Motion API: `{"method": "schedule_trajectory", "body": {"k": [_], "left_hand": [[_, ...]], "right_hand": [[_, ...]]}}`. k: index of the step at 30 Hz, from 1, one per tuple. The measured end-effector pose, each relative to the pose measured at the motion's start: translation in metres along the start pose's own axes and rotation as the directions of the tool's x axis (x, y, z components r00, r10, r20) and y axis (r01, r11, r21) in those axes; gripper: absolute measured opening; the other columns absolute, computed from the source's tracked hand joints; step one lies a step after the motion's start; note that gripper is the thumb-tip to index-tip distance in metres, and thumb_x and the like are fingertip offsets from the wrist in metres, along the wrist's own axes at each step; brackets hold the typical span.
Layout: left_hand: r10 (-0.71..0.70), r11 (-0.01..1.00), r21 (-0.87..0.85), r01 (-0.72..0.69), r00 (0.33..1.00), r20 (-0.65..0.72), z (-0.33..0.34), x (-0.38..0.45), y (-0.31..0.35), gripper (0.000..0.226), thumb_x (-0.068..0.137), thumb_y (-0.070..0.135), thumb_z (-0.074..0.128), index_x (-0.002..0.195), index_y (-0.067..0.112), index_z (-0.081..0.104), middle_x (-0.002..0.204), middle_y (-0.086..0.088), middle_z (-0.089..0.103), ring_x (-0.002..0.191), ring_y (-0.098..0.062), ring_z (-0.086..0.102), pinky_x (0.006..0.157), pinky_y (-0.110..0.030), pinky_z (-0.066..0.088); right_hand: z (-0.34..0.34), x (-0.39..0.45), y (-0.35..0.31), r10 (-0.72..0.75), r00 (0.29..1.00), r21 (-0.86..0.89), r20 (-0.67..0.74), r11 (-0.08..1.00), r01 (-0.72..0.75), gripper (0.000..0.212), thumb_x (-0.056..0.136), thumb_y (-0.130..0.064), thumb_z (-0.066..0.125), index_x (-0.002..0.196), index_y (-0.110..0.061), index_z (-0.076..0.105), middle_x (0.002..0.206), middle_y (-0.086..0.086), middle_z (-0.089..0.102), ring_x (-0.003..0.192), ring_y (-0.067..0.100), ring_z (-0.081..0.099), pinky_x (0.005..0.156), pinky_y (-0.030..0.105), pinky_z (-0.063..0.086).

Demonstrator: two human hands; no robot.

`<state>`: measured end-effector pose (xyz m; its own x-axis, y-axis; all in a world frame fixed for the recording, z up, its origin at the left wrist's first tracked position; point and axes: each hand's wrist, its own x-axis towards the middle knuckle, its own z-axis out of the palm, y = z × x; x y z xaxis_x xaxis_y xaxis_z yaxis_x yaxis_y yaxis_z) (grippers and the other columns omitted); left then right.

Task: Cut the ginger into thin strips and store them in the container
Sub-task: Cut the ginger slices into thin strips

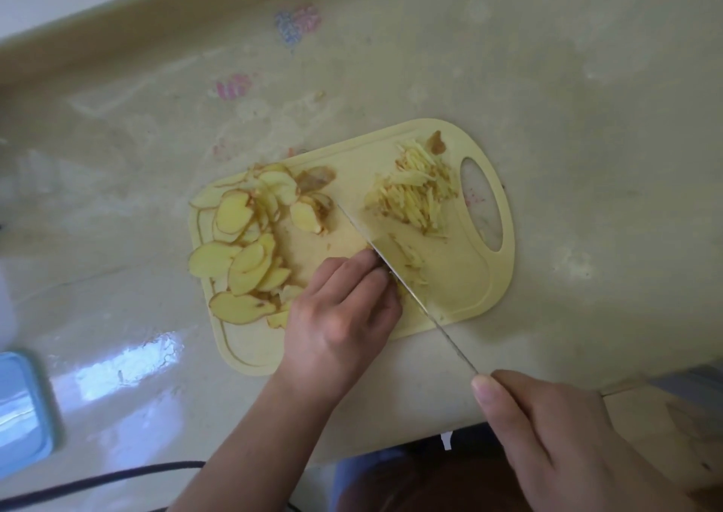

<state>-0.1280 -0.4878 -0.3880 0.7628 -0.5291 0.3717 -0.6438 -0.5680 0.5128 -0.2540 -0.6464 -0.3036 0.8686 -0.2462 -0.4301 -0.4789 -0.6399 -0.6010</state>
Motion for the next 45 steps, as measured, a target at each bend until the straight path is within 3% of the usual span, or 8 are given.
{"method": "schedule_trajectory", "body": {"k": [3,13,23,29,34,38,41,45], "left_hand": [[0.008,1.000,-0.004,-0.008,1.000,0.024,-0.001,0.002,0.001,0.004,0.085,-0.002,0.074,0.083,0.002,0.075,0.101,-0.007,0.074,0.079,-0.021,0.062,0.074,-0.027,0.049],[-0.018,1.000,-0.003,0.018,0.998,0.065,0.000,0.000,0.001,0.010,0.091,0.004,0.065,0.088,0.002,0.075,0.106,-0.007,0.073,0.079,-0.024,0.066,0.074,-0.032,0.053],[-0.074,0.997,-0.035,0.076,0.996,0.047,0.001,-0.009,0.004,0.008,0.090,-0.001,0.068,0.093,-0.002,0.074,0.104,-0.013,0.070,0.084,-0.027,0.065,0.079,-0.033,0.053],[-0.108,0.994,-0.030,0.109,0.994,0.026,0.002,-0.002,0.004,0.006,0.083,-0.003,0.070,0.085,0.000,0.074,0.096,-0.010,0.071,0.077,-0.029,0.066,0.072,-0.034,0.052],[-0.074,0.997,-0.026,0.075,0.997,0.028,0.001,-0.002,0.002,0.006,0.083,-0.004,0.071,0.082,0.001,0.074,0.099,-0.008,0.073,0.077,-0.027,0.065,0.076,-0.027,0.051],[-0.064,0.998,-0.028,0.064,0.998,0.031,0.001,-0.002,0.002,0.007,0.084,-0.004,0.071,0.082,0.001,0.074,0.101,-0.006,0.073,0.076,-0.027,0.065,0.075,-0.029,0.052],[-0.070,0.997,-0.034,0.071,0.997,0.033,0.002,-0.002,0.003,0.007,0.085,-0.003,0.071,0.085,0.002,0.076,0.104,-0.006,0.074,0.077,-0.028,0.066,0.075,-0.031,0.053],[-0.059,0.998,-0.017,0.059,0.998,0.025,0.001,-0.002,0.000,0.007,0.088,-0.001,0.069,0.087,0.001,0.076,0.102,-0.009,0.072,0.078,-0.027,0.066,0.075,-0.033,0.053]], "right_hand": [[0.010,0.006,0.001,0.116,0.987,0.017,0.115,0.993,-0.119,0.091,0.064,-0.095,-0.013,0.062,-0.025,0.044,0.085,-0.028,0.058,0.080,-0.008,0.053,0.067,0.005,0.036],[-0.006,0.023,0.016,0.077,0.984,0.194,0.163,0.975,-0.108,0.073,0.077,-0.089,0.012,0.073,-0.028,0.051,0.052,-0.004,0.052,0.049,0.009,0.048,0.051,0.022,0.035],[-0.002,0.043,0.001,0.091,0.981,0.257,0.173,0.957,-0.134,0.075,0.078,-0.082,0.020,0.063,-0.010,0.035,0.047,-0.003,0.032,0.043,0.010,0.031,0.050,0.031,0.029],[-0.009,0.022,-0.010,0.090,0.975,0.160,0.203,0.979,-0.124,0.070,0.076,-0.083,0.017,0.071,-0.019,0.044,0.049,0.000,0.045,0.047,0.012,0.043,0.056,0.042,0.041],[-0.008,0.007,-0.010,0.125,0.978,0.150,0.166,0.977,-0.151,0.089,0.064,-0.098,0.005,0.076,-0.020,0.047,0.057,0.005,0.052,0.052,0.014,0.050,0.059,0.032,0.040],[-0.004,0.002,-0.011,0.102,0.995,0.151,0.007,0.983,-0.101,0.095,0.063,-0.100,0.002,0.086,-0.024,0.053,0.075,-0.003,0.063,0.062,0.009,0.056,0.069,0.026,0.039],[0.000,0.013,-0.005,0.112,0.977,0.124,0.179,0.983,-0.135,0.094,0.064,-0.097,-0.002,0.066,-0.016,0.046,0.064,-0.005,0.059,0.060,0.010,0.055,0.062,0.024,0.039],[0.008,0.024,-0.008,0.037,0.983,0.090,0.179,0.994,-0.054,0.081,0.073,-0.092,0.006,0.061,-0.020,0.042,0.059,-0.005,0.055,0.055,0.012,0.051,0.054,0.021,0.036]]}}
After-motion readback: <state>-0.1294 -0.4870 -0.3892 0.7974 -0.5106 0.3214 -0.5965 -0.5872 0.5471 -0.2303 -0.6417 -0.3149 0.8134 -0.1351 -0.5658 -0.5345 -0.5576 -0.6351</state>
